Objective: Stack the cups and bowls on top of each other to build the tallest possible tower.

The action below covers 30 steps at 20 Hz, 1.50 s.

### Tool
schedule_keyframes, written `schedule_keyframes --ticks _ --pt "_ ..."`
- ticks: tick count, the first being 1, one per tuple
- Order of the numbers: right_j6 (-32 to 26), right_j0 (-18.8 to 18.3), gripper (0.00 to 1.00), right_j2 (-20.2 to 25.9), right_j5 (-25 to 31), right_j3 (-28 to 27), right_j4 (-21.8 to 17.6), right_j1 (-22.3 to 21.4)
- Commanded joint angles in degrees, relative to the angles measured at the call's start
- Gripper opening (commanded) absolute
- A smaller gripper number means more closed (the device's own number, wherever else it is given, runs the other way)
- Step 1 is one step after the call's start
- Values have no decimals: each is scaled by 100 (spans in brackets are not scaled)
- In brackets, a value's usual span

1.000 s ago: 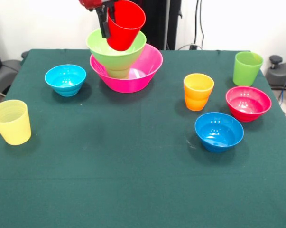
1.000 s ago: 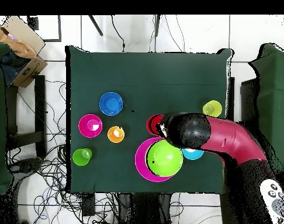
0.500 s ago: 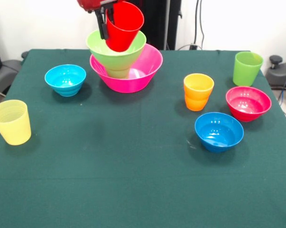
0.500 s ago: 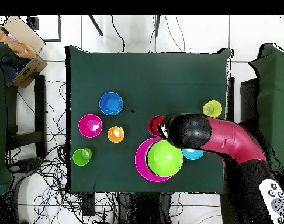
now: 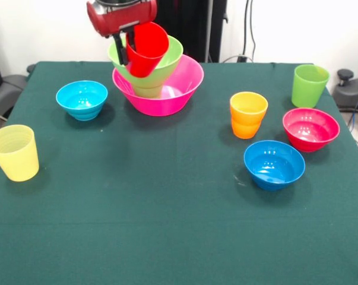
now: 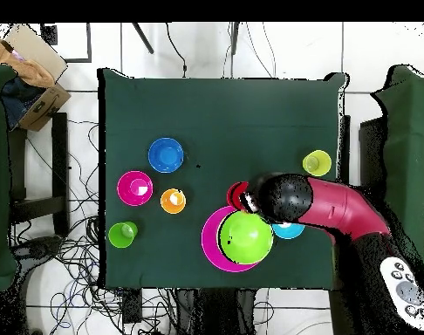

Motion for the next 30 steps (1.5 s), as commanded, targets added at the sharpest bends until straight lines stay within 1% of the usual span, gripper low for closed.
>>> schedule_keyframes --ticks 1,6,9,11,16,19,21,24,26,30 --pt "482 186 0 -182 566 -163 -373 241" --pt "452 272 0 -215 725 -204 -301 185" --pt "398 296 0 -228 861 -179 -275 67" --pt "267 200 0 -151 899 -24 -174 -142" --pt "-107 -36 0 69 1064 376 105 -868" --pt "-154 -51 0 136 1167 427 160 -1051" --pt "-130 -7 0 151 1306 322 127 -1047" --pt "-188 -52 0 170 1388 365 138 -1145" --pt "-207 -110 0 193 1235 479 140 -1116" --pt "-210 -259 0 191 690 887 79 -1112"
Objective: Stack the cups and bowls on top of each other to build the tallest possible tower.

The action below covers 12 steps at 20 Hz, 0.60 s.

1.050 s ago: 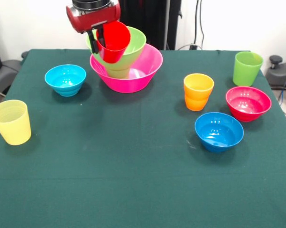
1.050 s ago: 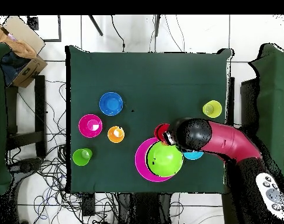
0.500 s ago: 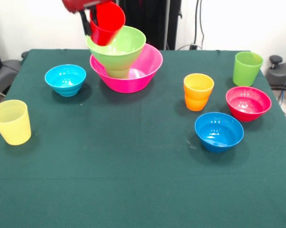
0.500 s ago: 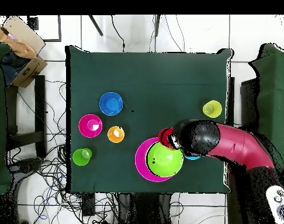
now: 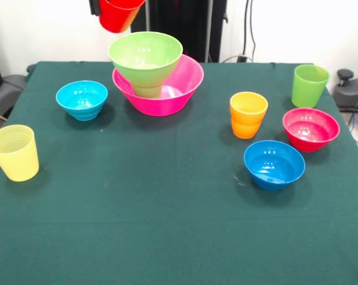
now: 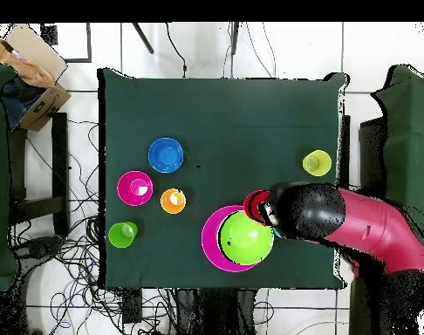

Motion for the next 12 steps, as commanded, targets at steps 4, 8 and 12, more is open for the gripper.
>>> schedule_keyframes --ticks 4,8,12 --pt "112 -195 0 235 -507 1078 16 -18" --pt "7 -369 0 317 -828 1365 -19 -37" --pt "-107 -600 0 406 -1146 1616 -112 -2"
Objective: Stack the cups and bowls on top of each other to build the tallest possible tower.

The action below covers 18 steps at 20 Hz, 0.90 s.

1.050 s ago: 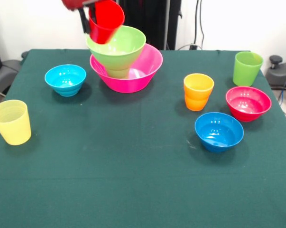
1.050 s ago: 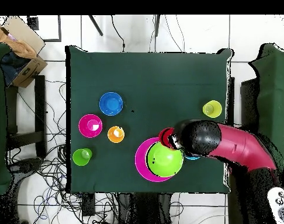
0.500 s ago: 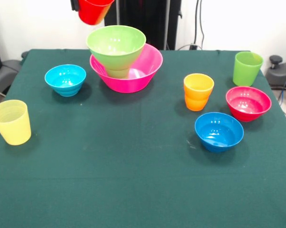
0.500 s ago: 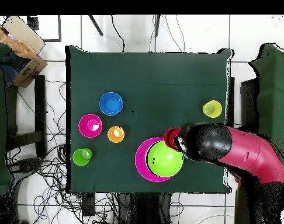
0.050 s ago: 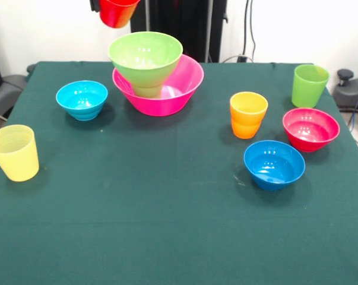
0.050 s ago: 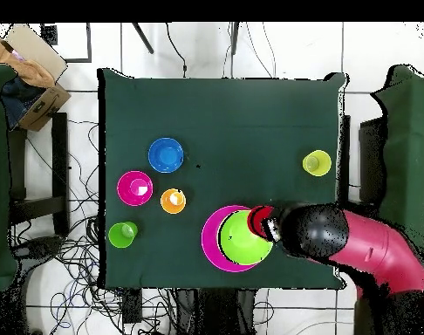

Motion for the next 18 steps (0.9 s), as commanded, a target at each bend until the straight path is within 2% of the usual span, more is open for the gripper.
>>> schedule_keyframes --ticks 1,6,11,14,18 --pt "-132 -262 0 430 -801 960 -143 157" --pt "-100 -327 0 502 -879 1028 -265 185" --pt "-94 -384 0 639 -1041 1132 -215 220" --pt "114 -290 0 675 -1300 1284 -199 252" --pt "378 -27 0 615 -1338 1352 -217 155"
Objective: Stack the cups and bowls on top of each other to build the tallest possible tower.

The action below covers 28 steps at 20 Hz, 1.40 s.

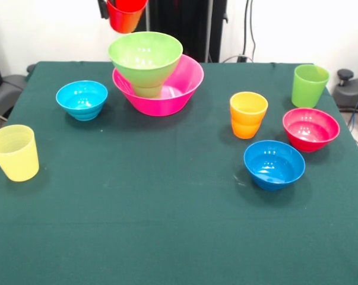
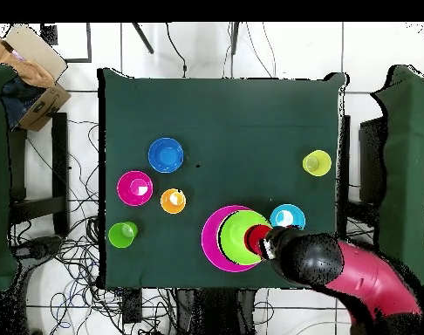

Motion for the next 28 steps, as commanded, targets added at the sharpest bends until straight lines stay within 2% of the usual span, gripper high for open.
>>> schedule_keyframes --ticks 1,3,6,13,19,22,25,28 --pt "425 417 0 457 -565 544 -218 126" --pt "473 495 0 387 -646 562 -300 137" --pt "375 416 0 326 -886 602 -463 280" --pt "-45 -122 0 566 -1111 889 -493 214" --pt "59 -255 0 498 -1494 845 -908 603" --pt "53 -441 0 546 -1698 882 -1088 771" --pt "30 -577 0 640 -1683 923 -1165 768" --pt "154 -514 0 633 -1675 918 -1236 751"
